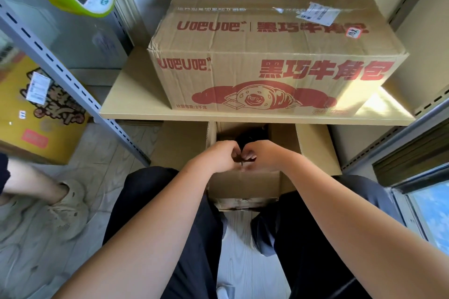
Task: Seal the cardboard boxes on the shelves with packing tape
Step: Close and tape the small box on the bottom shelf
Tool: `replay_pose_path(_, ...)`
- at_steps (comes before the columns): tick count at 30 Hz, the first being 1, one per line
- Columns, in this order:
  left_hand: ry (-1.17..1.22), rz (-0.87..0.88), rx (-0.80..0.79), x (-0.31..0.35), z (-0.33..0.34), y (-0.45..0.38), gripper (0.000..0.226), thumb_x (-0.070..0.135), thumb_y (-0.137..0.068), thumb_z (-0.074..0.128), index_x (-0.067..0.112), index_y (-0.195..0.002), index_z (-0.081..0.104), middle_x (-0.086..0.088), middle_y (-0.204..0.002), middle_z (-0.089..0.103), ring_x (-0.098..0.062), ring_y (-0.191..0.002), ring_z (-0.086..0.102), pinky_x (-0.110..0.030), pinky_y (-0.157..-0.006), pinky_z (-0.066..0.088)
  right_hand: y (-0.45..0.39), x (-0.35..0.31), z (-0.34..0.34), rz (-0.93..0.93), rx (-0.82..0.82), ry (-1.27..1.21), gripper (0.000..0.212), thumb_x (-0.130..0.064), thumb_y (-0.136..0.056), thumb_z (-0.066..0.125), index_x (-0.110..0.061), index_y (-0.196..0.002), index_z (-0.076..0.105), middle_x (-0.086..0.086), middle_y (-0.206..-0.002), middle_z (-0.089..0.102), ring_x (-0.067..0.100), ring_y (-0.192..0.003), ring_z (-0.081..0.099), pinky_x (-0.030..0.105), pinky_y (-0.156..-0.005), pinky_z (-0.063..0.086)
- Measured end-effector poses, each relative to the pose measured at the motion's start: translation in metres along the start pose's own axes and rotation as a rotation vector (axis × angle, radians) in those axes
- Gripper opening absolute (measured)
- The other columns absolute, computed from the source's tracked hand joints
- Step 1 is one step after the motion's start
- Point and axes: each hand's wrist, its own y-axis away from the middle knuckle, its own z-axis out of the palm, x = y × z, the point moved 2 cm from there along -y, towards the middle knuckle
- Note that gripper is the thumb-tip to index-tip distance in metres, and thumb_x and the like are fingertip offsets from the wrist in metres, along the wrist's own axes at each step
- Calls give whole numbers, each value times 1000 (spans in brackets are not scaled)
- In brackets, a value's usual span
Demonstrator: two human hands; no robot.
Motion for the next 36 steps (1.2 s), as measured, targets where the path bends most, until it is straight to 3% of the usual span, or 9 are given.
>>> replay_pose_path(5, 161, 12, 177, 7, -44, 27, 46, 36, -87, 72, 26, -129, 57, 4, -130, 61, -13, -116, 59, -33, -96, 51, 16, -21, -28, -63, 192, -112, 28, -22, -92, 68, -19, -119, 66, -4, -115, 67, 12, -107, 62, 23, -92, 50)
replay_pose_path(9, 92, -6, 349, 15, -83, 59, 20, 41, -92, 62, 31, -109, 64, 11, -105, 66, -8, -94, 63, -36, -84, 57, 38, -74, -53, -275, 398, -139, 10, -25, -97, 60, -26, -103, 68, -12, -96, 67, 3, -84, 64, 28, -80, 58)
replay_pose_path(13, 162, 38, 559, 30, -132, 94, 12, 39, -96, 58, 29, -99, 65, 13, -91, 67, -7, -81, 66, -31, -74, 58, 57, -130, -84, -342, 662, -95, 17, -37, -98, 52, -31, -109, 64, -15, -96, 69, 3, -80, 66, 28, -70, 60)
replay_pose_path(18, 830, -173, 777, 11, -200, 130, 11, 15, -87, 48, 17, -82, 57, -4, -78, 61, -23, -72, 59, -39, -84, 56, 80, -203, -137, -401, 837, -408, 14, -34, -98, 56, -25, -91, 64, -8, -80, 68, 0, -71, 67, 23, -53, 57)
replay_pose_path(23, 849, -129, 1327, -6, -266, 173, 31, 37, -99, 44, 19, -74, 46, -5, -75, 51, -31, -81, 53, -37, -73, 38, 65, -274, -177, -440, 867, -662, 20, -44, -94, 60, -28, -102, 69, -13, -94, 70, 1, -89, 64, 26, -84, 53)
replay_pose_path(26, 770, -83, 1208, 8, -298, 171, 54, 68, -88, 43, 21, -113, 55, 2, -105, 62, -23, -102, 57, -40, -93, 46, 41, -309, -190, -343, 773, -624, 58, -65, -89, 51, -17, -119, 64, -3, -119, 65, 15, -112, 59, 34, -98, 47)
replay_pose_path(28, 731, -60, 1048, 14, -313, 167, 67, 73, -80, 48, 30, -130, 48, 7, -120, 58, -21, -116, 53, -44, -102, 44, 31, -327, -193, -309, 655, -679, 62, -69, -88, 50, -18, -121, 62, -1, -123, 63, 19, -115, 57, 36, -99, 45)
replay_pose_path(32, 723, 25, 891, 22, -324, 172, 16, 37, -96, 55, 29, -106, 64, 5, -95, 68, -17, -92, 65, -28, -80, 50, 22, -352, -197, -331, 484, -917, 41, -56, -90, 60, -17, -101, 65, -2, -86, 68, 10, -76, 61, 23, -81, 45)
replay_pose_path(36, 833, 60, 850, 35, -333, 200, 25, 15, -94, 59, 3, -73, 66, -7, -53, 62, -13, -43, 54, -14, -46, 45, 15, -376, -198, -200, 301, -1196, 38, -47, -87, 67, -12, -76, 57, 4, -40, 48, 16, -41, 49, 27, -62, 46)
